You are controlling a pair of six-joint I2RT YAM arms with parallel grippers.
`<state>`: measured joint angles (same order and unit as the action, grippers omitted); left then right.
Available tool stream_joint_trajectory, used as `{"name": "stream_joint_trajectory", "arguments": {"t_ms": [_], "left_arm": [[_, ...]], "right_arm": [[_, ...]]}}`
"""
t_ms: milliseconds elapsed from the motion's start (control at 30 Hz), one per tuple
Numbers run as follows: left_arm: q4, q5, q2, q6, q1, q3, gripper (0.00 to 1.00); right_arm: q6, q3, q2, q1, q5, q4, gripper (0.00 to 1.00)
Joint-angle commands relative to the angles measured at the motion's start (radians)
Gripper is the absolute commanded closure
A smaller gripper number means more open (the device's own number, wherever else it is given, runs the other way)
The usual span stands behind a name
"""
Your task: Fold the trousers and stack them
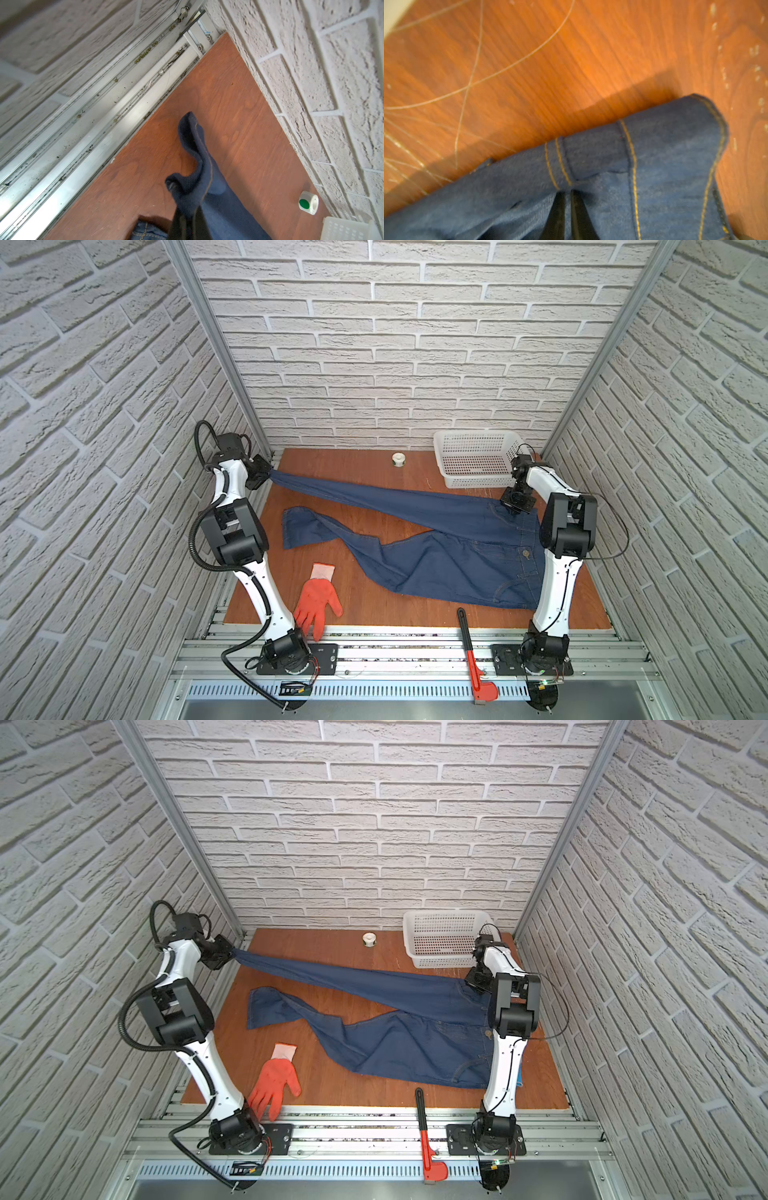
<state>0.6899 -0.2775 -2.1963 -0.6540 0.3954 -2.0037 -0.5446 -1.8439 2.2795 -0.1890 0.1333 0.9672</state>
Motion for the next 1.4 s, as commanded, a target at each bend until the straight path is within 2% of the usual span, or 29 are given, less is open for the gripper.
{"name": "stream_joint_trajectory", "arguments": {"t_ms": [0, 67, 100, 200, 333, 400, 500, 700, 867, 1100, 1367], "left_arm": [[-0.057, 0.027, 0.018, -0.006, 0.04, 0.009, 1.0], [-0.063, 0.006, 0.006, -0.009, 0.033, 0.031, 0.97], [-0.068, 0.003, 0.006, -0.009, 0.03, 0.047, 0.85], [-0.125, -0.009, 0.053, -0.022, 0.023, 0.122, 0.59], [-0.129, -0.002, 0.148, -0.023, 0.015, 0.164, 0.44], [-0.125, 0.006, 0.228, -0.019, 0.008, 0.2, 0.42], [-0.099, 0.034, 0.365, -0.016, -0.004, 0.292, 0.39], [-0.028, 0.07, 0.631, 0.009, -0.03, 0.601, 0.32], [-0.04, 0.061, 0.784, 0.012, -0.045, 0.857, 0.29], [-0.162, -0.023, 0.843, -0.054, -0.054, 1.152, 0.29], [-0.286, -0.04, 0.801, -0.124, -0.063, 1.246, 0.28]], "right_arm": [[0.009, -0.001, 0.066, -0.03, 0.049, -0.078, 0.9], [0.008, 0.01, 0.049, -0.03, 0.033, -0.08, 0.9], [0.008, 0.028, 0.027, -0.029, 0.016, -0.095, 0.9], [0.014, 0.094, -0.067, -0.017, -0.011, -0.124, 0.89], [0.04, 0.147, -0.223, 0.004, 0.0, -0.1, 0.75], [0.046, 0.185, -0.314, 0.019, 0.014, -0.082, 0.67], [0.044, 0.265, -0.446, 0.038, 0.017, -0.074, 0.63], [0.028, 0.483, -0.66, 0.132, -0.002, -0.093, 0.62], [0.004, 0.616, -0.741, 0.237, -0.031, -0.108, 0.62], [-0.037, 0.741, -0.761, 0.352, -0.042, -0.16, 0.62], [-0.044, 0.775, -0.737, 0.395, -0.04, -0.191, 0.62]]}}
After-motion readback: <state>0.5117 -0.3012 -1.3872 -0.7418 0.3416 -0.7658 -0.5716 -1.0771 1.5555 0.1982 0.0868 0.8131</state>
